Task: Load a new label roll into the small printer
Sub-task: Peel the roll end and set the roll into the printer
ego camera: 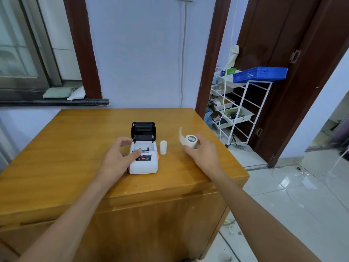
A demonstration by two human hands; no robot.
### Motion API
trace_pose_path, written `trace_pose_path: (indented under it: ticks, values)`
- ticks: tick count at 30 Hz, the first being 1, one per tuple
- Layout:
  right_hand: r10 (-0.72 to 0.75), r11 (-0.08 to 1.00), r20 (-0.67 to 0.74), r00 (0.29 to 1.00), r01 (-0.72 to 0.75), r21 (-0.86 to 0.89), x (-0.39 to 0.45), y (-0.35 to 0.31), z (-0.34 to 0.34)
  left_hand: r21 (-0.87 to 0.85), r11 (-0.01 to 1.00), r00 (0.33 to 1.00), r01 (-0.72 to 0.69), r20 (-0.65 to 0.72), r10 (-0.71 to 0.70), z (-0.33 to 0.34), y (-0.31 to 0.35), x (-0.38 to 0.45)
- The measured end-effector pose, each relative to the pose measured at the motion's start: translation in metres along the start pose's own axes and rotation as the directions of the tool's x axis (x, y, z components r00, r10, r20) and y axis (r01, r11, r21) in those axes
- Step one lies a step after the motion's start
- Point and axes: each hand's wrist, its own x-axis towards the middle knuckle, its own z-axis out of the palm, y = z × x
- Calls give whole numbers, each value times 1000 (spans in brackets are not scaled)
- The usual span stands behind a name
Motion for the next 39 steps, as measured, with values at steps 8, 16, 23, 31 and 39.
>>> trace_pose_path:
  ticks: [8, 16, 23, 31, 39]
  values:
    - [-207, 975, -71, 976, 212, 71, -50, -36, -59, 111, 969, 912, -222, -328, 247, 0, 46, -51]
    - [-423, 903, 47, 905, 416, 107, -112, -88, -56, -417, 886, 955, 202, 283, -84, 35, 110, -155]
    - [-404, 913, 134, 905, 391, 113, -124, -98, -44, -478, 838, 960, 262, 219, -176, 7, 105, -146]
    - [-432, 835, 305, 849, 249, 490, -103, -91, -85, -181, 903, 730, 389, 659, -182, -41, 106, -132]
    - [-487, 837, 612, 623, 134, 530, -97, -108, -85, 59, 958, 531, 280, 822, -206, -28, 113, -137]
